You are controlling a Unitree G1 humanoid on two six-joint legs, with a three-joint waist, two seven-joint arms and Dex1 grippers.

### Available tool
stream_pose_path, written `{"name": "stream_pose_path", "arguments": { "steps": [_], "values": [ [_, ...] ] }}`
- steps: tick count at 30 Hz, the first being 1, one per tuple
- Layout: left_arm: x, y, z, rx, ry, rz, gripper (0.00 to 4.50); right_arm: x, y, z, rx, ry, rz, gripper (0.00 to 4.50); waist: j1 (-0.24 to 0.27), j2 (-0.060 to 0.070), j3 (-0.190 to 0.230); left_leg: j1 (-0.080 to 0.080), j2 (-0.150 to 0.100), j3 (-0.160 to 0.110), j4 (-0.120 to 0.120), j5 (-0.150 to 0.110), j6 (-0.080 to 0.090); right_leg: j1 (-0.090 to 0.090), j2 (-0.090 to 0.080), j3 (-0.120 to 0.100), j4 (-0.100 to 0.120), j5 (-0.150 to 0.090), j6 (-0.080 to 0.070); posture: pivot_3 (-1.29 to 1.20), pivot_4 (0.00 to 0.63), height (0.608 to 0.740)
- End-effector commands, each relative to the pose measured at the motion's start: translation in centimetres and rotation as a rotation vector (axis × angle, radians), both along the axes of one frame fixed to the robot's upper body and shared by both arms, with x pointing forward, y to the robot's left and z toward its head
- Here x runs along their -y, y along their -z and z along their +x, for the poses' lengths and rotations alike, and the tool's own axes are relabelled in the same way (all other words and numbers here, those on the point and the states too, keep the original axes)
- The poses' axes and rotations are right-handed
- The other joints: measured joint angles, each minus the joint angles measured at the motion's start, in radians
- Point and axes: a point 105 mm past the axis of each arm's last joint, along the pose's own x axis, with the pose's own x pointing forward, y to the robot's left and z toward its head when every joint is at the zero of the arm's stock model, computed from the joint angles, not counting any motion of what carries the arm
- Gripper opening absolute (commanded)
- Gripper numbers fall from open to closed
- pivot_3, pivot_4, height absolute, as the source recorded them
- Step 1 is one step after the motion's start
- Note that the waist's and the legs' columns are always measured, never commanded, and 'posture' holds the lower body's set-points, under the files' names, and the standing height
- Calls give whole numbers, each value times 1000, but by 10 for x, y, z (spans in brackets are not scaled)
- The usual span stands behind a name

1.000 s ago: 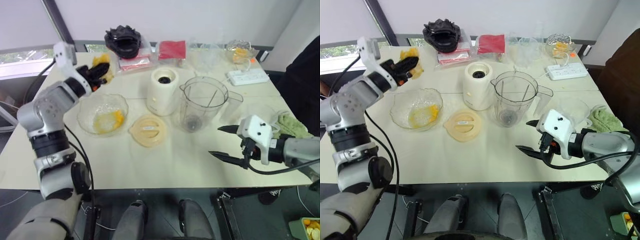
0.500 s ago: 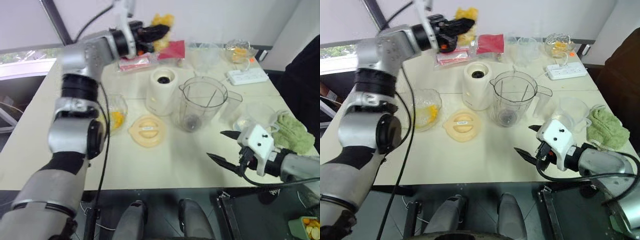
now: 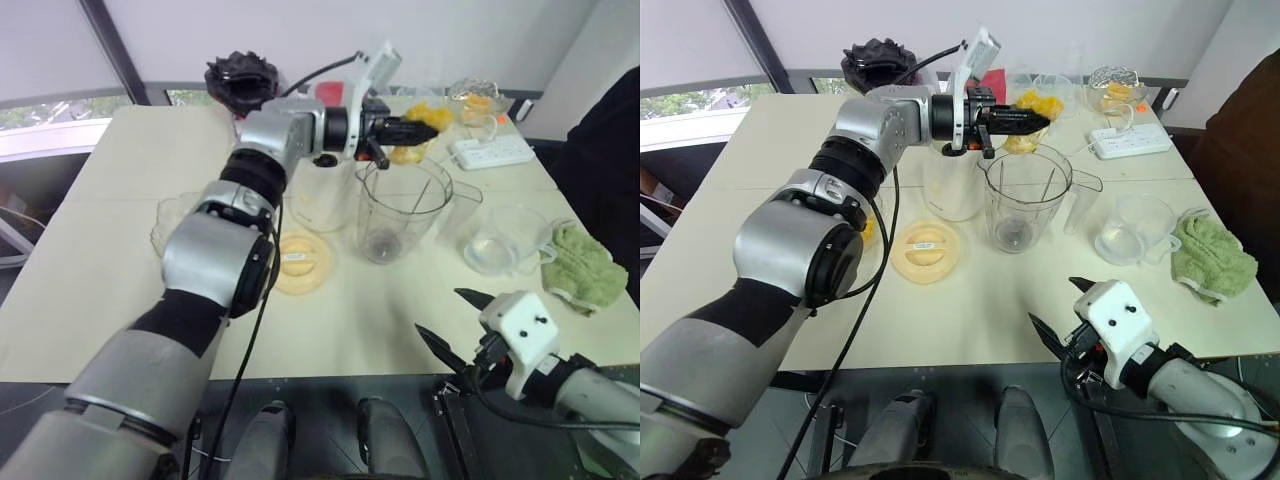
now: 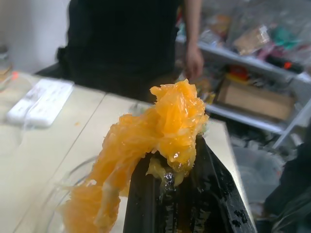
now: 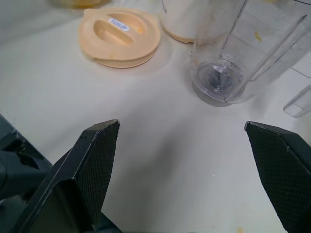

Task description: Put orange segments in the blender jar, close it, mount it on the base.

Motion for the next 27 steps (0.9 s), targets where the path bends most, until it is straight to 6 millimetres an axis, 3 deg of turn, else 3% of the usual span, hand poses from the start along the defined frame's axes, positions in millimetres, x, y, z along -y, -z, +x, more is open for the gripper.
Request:
{"name": "stream_pose_path", "arguments": {
  "steps": [1, 9, 13, 19, 27],
  "values": [
    [0, 3, 1, 52, -5, 37, 128, -6, -12, -2, 68, -11, 9, 4299, -1, 0, 0, 0, 0, 0, 0, 0, 0, 0, 0, 0, 0, 0, 0, 0, 150, 740],
    [-8, 20, 3, 37, 3, 74, 128, -8, -12, -1, 75, 3, 3, 4299, 1, 0, 0, 0, 0, 0, 0, 0, 0, 0, 0, 0, 0, 0, 0, 0, 150, 740],
    [-4, 27, 5, 43, -13, 97, 1435, -9, -12, -2, 71, 6, 3, 4299, 2, 0, 0, 0, 0, 0, 0, 0, 0, 1, 0, 0, 0, 0, 0, 0, 150, 740],
    [6, 28, 3, 67, -15, 127, 4448, -9, -8, -7, 76, 33, 13, 4299, 2, 0, 0, 0, 0, 0, 0, 0, 0, 1, 0, 0, 0, 0, 0, 0, 150, 740],
    [22, 36, -16, 114, 136, 260, 4448, -10, -1, -17, 81, 90, 42, 4299, 1, 0, 0, 0, 0, 0, 0, 0, 0, 1, 0, 0, 0, 0, 1, 0, 150, 740]
  ]
}}
